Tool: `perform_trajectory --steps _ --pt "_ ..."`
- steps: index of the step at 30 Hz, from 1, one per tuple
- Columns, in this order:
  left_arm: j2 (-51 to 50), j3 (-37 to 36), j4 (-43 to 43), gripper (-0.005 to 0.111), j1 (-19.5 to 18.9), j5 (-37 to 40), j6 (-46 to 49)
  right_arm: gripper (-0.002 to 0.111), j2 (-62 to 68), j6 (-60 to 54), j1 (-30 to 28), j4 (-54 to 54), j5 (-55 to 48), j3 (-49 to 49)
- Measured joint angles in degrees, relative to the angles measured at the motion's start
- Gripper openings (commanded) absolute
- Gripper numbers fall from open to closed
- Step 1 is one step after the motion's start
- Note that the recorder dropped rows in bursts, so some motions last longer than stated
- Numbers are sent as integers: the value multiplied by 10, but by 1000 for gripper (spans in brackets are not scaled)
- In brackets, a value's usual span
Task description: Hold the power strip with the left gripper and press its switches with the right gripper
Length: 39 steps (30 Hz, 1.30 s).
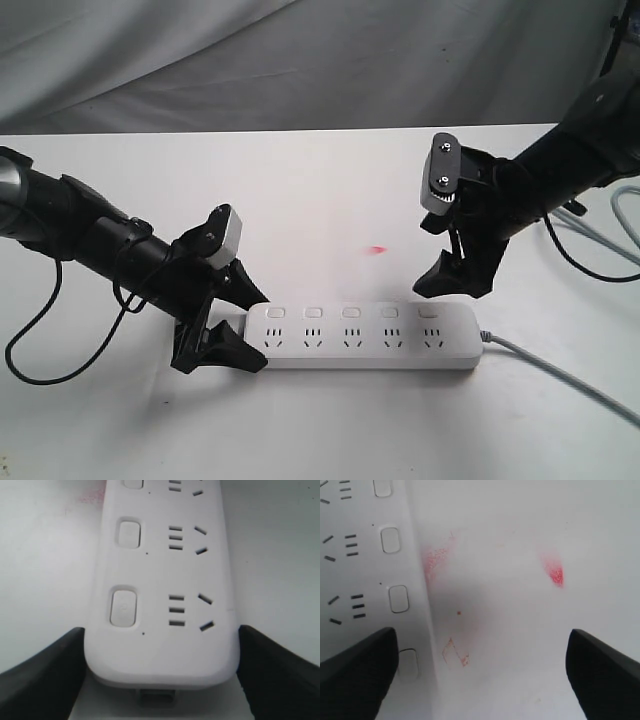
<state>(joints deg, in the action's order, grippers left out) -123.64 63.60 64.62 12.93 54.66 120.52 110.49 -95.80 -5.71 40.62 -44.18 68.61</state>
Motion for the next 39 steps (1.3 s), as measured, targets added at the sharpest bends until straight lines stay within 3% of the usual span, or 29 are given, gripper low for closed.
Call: perform_trajectory --steps 39 --pt "0 0 0 0 0 0 0 83 32 -22 0 15 68 -40"
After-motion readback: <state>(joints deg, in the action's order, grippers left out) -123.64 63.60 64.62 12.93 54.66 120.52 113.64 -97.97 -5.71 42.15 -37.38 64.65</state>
